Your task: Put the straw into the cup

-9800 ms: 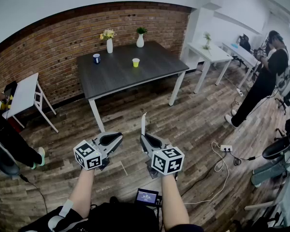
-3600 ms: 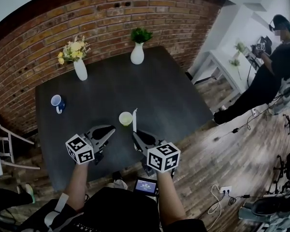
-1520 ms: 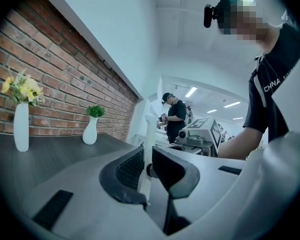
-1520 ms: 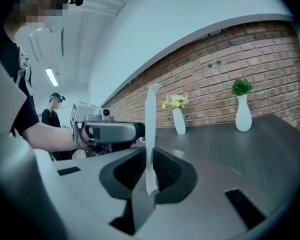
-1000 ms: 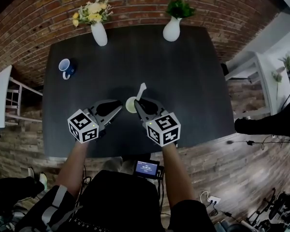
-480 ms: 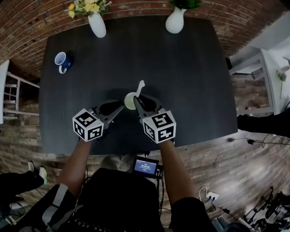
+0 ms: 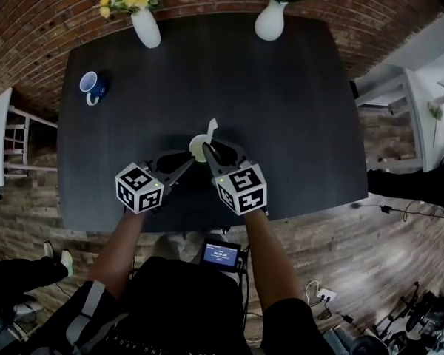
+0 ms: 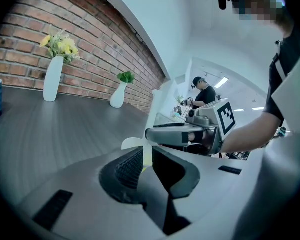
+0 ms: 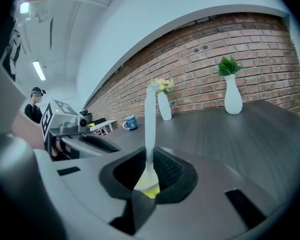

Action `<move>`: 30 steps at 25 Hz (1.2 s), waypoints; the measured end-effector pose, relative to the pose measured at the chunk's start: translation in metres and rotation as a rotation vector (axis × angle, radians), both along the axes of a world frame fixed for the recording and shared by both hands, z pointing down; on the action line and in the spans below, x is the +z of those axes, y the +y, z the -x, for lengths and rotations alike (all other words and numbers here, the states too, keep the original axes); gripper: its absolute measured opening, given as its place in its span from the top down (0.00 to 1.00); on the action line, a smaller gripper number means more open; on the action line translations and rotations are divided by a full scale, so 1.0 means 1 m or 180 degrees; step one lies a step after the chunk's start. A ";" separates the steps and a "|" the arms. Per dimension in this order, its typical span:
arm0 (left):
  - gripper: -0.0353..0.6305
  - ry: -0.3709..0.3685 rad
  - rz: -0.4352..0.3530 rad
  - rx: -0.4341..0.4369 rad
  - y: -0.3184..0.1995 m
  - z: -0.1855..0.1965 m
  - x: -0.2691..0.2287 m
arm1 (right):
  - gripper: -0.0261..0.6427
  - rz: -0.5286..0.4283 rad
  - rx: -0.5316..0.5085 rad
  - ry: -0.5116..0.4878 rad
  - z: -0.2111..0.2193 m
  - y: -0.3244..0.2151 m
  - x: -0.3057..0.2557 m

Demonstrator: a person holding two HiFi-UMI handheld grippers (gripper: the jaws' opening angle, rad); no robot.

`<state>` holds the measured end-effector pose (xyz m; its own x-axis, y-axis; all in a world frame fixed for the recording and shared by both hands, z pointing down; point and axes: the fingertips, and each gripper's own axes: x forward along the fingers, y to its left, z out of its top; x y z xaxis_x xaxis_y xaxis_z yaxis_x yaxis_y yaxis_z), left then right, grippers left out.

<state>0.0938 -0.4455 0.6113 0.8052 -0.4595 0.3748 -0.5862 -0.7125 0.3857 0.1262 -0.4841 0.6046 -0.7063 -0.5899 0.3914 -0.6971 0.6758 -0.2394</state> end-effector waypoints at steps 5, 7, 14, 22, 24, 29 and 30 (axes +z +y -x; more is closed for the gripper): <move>0.89 -0.0027 0.0054 -0.0005 0.001 -0.006 0.010 | 0.89 0.0003 -0.0026 0.0009 0.000 0.002 0.006; 0.89 -0.0037 0.0066 -0.0012 0.000 -0.008 0.013 | 0.89 0.0011 -0.0025 -0.0003 -0.001 0.002 0.007; 0.89 -0.0041 0.0070 -0.0044 -0.001 -0.009 0.014 | 0.89 0.0024 -0.0116 0.0017 -0.002 0.006 0.010; 0.89 -0.0067 0.0064 -0.0059 -0.002 -0.009 0.015 | 0.88 0.0028 -0.0120 0.0027 -0.003 0.007 0.009; 0.89 -0.0077 0.0065 -0.0057 -0.002 -0.009 0.015 | 0.88 0.0017 -0.0097 0.0037 -0.004 0.005 0.007; 0.89 -0.0089 0.0077 -0.0073 -0.005 -0.007 0.015 | 0.79 0.0028 -0.0054 0.0048 -0.006 0.000 0.002; 0.89 -0.0088 0.0080 -0.0081 -0.005 -0.007 0.015 | 0.77 0.0047 -0.0047 0.0056 -0.006 0.000 0.002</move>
<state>0.1004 -0.4505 0.6261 0.7826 -0.4698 0.4084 -0.6146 -0.6876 0.3866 0.1322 -0.4841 0.6066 -0.7079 -0.5735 0.4123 -0.6912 0.6826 -0.2372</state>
